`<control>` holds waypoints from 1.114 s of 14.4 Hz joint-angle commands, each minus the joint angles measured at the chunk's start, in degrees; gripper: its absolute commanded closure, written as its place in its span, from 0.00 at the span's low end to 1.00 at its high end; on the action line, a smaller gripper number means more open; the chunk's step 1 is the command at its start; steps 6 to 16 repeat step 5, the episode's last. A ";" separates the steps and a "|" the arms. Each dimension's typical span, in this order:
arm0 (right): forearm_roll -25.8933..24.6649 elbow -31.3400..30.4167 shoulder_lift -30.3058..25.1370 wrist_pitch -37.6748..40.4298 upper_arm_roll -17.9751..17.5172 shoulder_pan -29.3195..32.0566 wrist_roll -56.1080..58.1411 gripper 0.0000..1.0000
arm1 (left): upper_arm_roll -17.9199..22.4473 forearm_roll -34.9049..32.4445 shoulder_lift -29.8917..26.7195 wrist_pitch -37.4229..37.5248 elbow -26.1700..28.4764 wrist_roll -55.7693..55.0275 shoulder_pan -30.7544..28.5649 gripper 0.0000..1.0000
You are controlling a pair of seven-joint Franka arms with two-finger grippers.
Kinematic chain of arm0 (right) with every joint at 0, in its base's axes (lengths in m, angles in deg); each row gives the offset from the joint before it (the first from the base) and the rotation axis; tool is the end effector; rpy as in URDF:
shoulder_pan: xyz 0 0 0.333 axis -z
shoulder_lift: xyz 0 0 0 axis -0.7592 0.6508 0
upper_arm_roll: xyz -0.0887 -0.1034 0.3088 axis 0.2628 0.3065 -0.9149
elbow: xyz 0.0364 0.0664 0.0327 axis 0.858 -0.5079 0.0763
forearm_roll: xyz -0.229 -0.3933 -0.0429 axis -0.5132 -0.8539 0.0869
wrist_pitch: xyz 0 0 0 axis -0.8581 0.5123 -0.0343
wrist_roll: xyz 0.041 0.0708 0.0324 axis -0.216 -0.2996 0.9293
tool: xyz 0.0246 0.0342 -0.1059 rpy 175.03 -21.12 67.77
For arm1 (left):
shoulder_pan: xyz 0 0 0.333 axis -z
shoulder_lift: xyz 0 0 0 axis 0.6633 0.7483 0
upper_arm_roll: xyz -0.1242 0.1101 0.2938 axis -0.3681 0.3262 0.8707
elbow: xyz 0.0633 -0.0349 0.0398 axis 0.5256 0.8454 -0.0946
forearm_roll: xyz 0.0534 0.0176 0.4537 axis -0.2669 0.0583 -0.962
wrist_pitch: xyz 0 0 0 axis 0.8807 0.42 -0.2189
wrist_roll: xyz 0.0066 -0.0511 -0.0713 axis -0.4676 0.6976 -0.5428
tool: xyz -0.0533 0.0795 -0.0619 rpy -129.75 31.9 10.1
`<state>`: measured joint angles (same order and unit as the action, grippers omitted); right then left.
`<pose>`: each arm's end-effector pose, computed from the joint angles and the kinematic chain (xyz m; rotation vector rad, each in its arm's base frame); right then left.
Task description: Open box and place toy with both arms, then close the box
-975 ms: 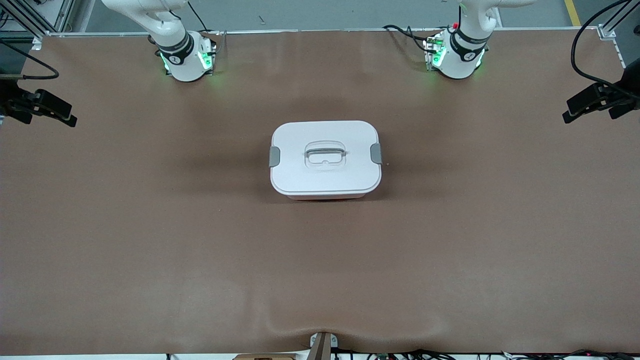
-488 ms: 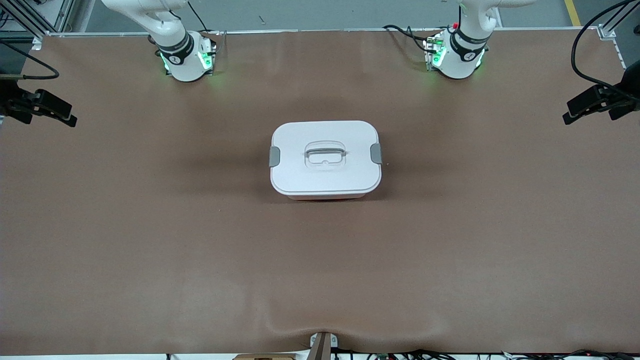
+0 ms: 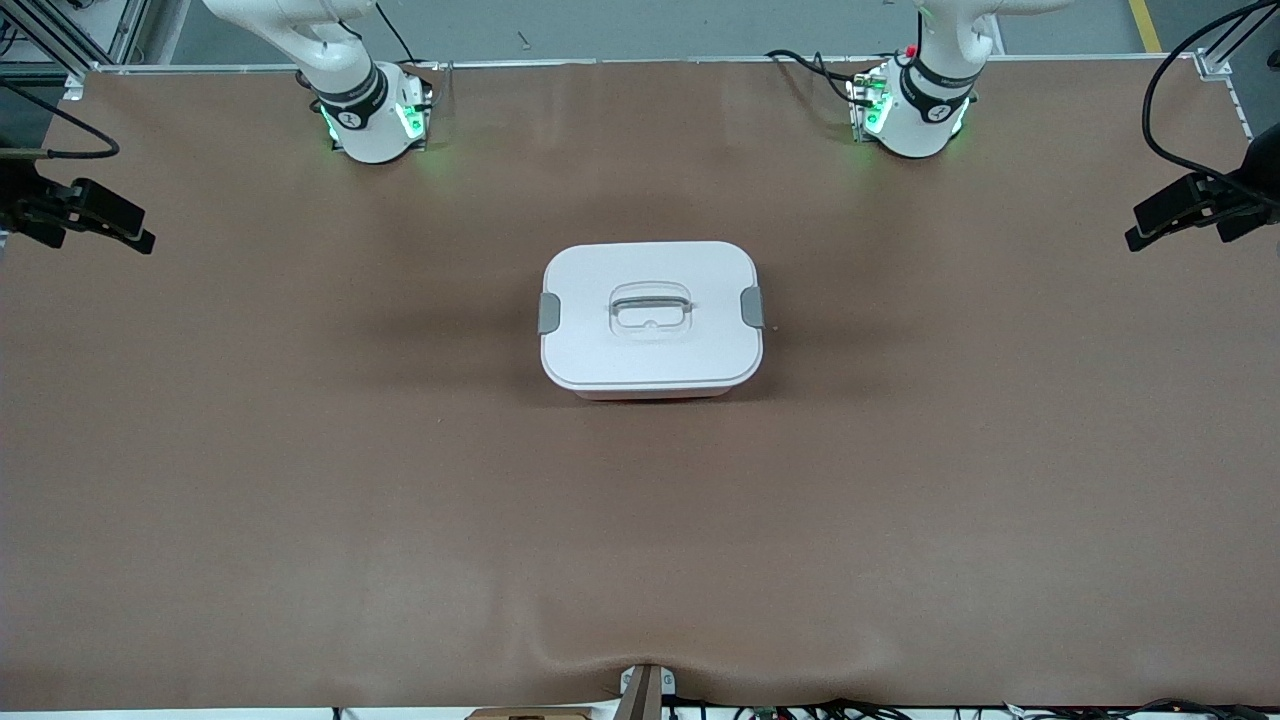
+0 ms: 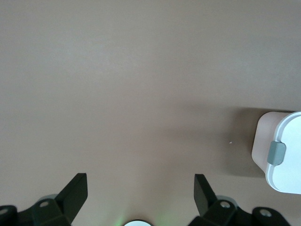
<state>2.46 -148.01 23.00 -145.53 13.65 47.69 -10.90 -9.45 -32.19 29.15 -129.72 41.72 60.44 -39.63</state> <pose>0.6005 -0.0111 0.6691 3.1375 -0.1271 -0.0966 0.6057 -0.0047 0.6725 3.1256 0.1448 -0.0600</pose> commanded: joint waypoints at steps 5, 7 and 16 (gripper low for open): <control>-0.39 0.57 -0.16 0.64 -0.12 -0.76 -0.18 0.00 | -0.23 -0.90 -0.13 -0.50 0.13 -0.05 -0.16 0.00; -0.39 0.57 -0.16 0.64 -0.12 -0.76 -0.18 0.00 | -0.23 -0.90 -0.13 -0.50 0.13 -0.05 -0.16 0.00; -0.39 0.57 -0.16 0.64 -0.12 -0.76 -0.18 0.00 | -0.23 -0.90 -0.13 -0.50 0.13 -0.05 -0.16 0.00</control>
